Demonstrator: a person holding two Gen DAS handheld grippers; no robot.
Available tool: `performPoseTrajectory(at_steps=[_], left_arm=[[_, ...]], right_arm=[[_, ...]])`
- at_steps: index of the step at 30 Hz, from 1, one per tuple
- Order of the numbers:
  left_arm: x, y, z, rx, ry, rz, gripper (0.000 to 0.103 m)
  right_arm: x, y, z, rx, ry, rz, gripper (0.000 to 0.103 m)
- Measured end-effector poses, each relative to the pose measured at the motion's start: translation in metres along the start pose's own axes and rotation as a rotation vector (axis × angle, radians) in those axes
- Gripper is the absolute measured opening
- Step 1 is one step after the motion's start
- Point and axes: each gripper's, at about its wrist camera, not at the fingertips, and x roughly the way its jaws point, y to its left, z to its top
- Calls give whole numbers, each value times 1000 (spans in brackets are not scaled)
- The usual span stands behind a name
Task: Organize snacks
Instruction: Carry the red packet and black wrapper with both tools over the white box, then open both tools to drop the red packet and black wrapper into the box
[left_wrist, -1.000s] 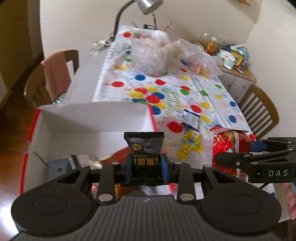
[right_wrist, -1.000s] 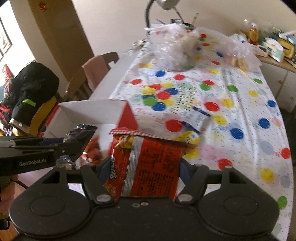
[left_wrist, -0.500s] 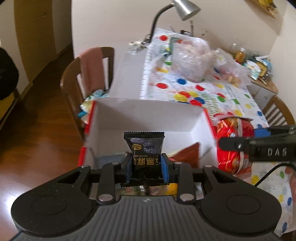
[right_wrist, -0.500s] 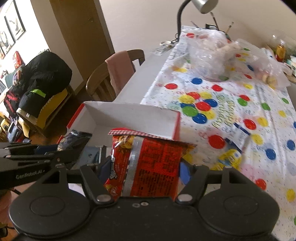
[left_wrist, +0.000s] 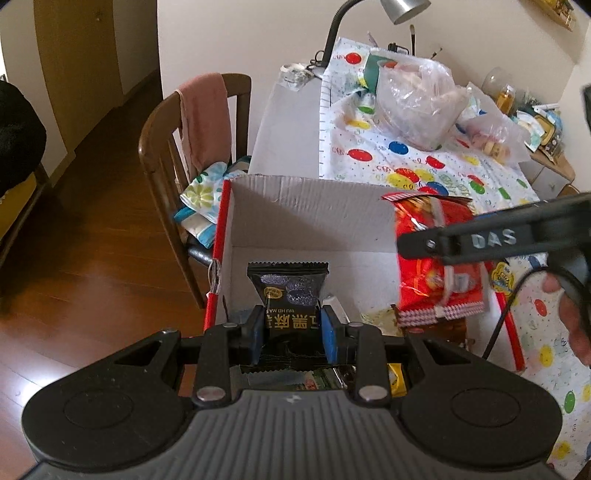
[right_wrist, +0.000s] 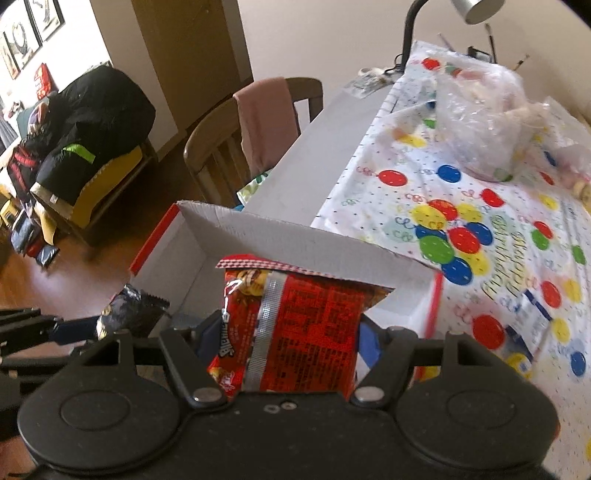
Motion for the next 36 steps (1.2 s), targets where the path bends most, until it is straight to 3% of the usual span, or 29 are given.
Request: performPoseTrajectory(at_steps=[10,21,36], left_arm=[[37,-6,0,48,84,-6,31],[69,-9,-8,75,186,-1,31],[65,-10,-5,61,177,1,33]], right_arm=[[55,-10,6,10,97,-10,69],[80,-16,6,28,148,6,71],[71,-15,7,41,134,11,78]])
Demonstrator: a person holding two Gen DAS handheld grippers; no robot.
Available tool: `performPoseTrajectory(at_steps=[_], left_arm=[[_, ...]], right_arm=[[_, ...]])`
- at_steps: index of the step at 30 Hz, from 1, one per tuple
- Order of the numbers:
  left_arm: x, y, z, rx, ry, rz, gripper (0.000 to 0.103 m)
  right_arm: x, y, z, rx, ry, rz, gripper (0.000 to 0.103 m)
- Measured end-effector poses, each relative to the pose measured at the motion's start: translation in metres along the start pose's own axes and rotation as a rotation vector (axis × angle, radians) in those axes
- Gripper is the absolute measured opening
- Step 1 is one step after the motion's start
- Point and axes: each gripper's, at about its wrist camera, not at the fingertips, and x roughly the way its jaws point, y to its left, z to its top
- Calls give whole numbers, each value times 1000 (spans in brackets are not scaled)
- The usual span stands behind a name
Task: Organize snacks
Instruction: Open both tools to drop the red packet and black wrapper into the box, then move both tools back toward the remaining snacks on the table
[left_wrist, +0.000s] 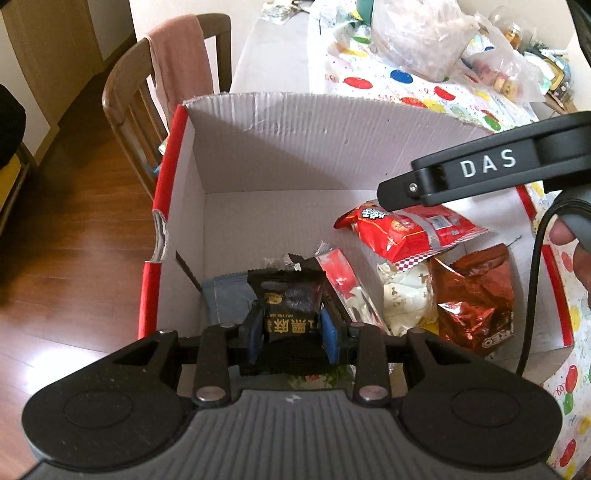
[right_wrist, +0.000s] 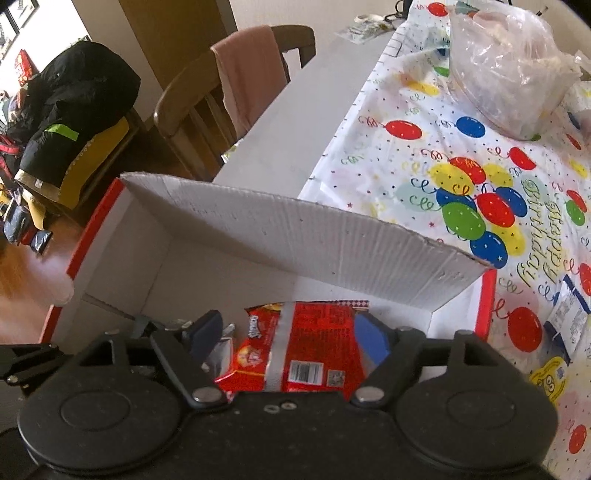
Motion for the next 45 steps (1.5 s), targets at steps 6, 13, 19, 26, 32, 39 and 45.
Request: performPoseTrajectory(at_steps=[6,13,19,26,32,39,45], left_arm=[[-22,-4,-5,6,-53,-6,47],[-47,-11,-11,13,-112,-12,50],[-66,-22,-14,20,-164,-27,54],[-85,-41,-16,25,-216,-48,64],[-98,-63,-18,42,-254,-72,70],[-106,-99,-20,57,-285,-106,74],[-101,-137,-23,79,-281,-138,75]], right_arm=[[-23,1,-5,-1,-35,11,81],[-59,2,-17,-2,-88,34,84],[-89,1,-32,0,-134,67,88],[-120,-7,-55,12,-183,105,90],[-147,-24,-77,21,-223,131,92],[-180,-55,-106,52,-302,141,99],[-198,-87,-136,74,-346,138,103]])
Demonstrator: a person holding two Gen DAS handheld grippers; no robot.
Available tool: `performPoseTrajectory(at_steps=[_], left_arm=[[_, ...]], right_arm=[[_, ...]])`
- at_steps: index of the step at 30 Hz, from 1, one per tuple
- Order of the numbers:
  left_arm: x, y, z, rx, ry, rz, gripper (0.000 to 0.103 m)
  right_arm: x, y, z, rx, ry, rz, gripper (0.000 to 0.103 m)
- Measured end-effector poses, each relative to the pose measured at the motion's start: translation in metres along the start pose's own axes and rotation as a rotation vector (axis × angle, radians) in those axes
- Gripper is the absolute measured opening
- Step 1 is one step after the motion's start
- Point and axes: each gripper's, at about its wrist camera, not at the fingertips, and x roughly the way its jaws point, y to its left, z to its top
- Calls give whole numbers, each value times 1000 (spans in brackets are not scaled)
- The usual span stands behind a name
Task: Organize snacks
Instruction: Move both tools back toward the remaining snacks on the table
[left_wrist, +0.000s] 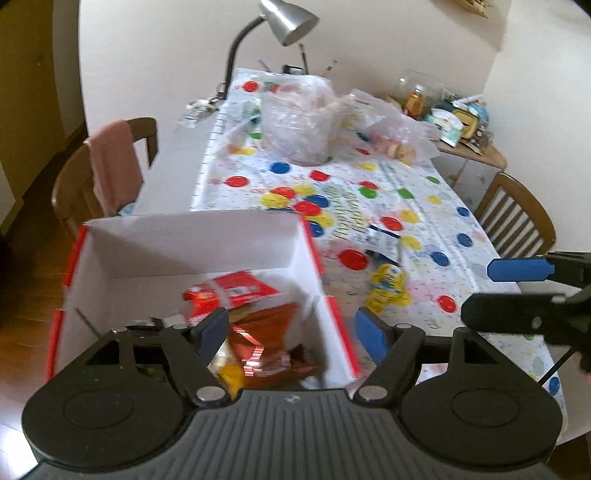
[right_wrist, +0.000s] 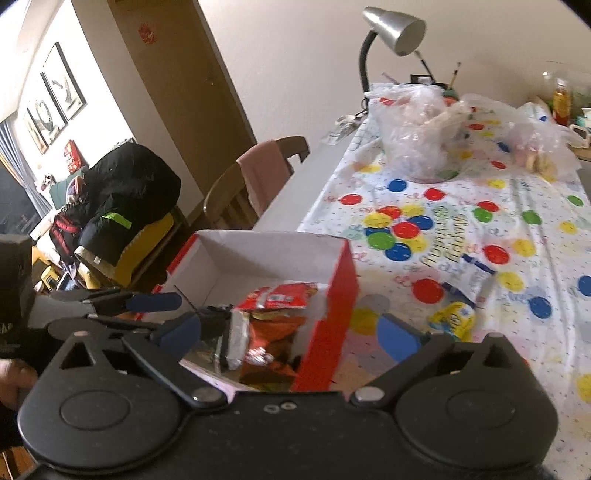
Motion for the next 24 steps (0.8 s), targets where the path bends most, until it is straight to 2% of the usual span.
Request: performPoseTrajectory(at_steps=[5,12,19,24], left_arm=[[15,-34,-2,17,3,-25,82],[46,-81,4,55,36,-49,82],[87,-129,19,148,78,-71,82],[121,-148,30,190,120,-78,82]], right_arm=[[-16,-27,-18,-13,-1,-31,103],[-31,-77,-36,-13,13,-100,103],[-38,-142,-29,20,32,-164,103],[-30,-180,-23,49,56,-185,103]])
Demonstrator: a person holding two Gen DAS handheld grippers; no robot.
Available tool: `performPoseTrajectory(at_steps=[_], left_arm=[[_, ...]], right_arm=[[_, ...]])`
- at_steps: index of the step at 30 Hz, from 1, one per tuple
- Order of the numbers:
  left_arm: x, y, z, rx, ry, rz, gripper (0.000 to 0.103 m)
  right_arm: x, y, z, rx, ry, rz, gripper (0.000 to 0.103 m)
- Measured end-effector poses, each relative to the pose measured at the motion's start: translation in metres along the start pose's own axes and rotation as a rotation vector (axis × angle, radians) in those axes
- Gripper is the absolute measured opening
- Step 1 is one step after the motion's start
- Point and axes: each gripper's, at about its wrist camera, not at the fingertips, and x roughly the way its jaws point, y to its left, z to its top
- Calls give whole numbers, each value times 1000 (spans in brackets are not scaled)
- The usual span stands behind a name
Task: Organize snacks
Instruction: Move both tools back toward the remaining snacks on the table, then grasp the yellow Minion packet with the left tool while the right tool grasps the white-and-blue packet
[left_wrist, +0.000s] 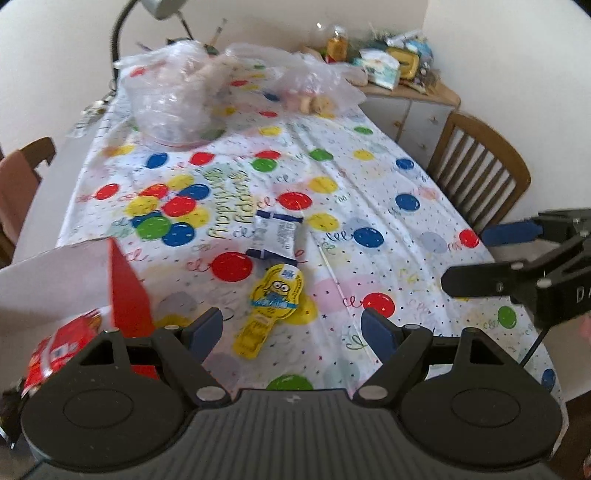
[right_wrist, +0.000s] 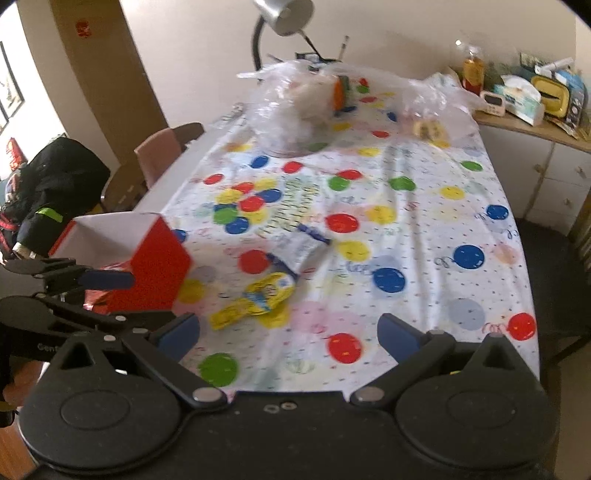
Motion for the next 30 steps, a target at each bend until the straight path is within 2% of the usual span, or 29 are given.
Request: performPoseTrajectory(at_steps=[9,18,19,21,27,30], left_arm=[[70,2,17,44,121,13,82],[123,11,23,4,201,3,81],[127,12,23,5,204,2,80],[133,12,23,6,208,3,67],[143,17,24,6,215,0,63],[145,18,23,7,220,-1,55]], right_arm=[[40,-43,16,73,56,-16,103],[71,-63,15,118,107,-26,103],[74,-65,15,120,112,-30,103],[78,-68,16,126,119,-34,103],[89,-74,17,138,138,-37,103],[94,-73,21,132,145,-38,103]])
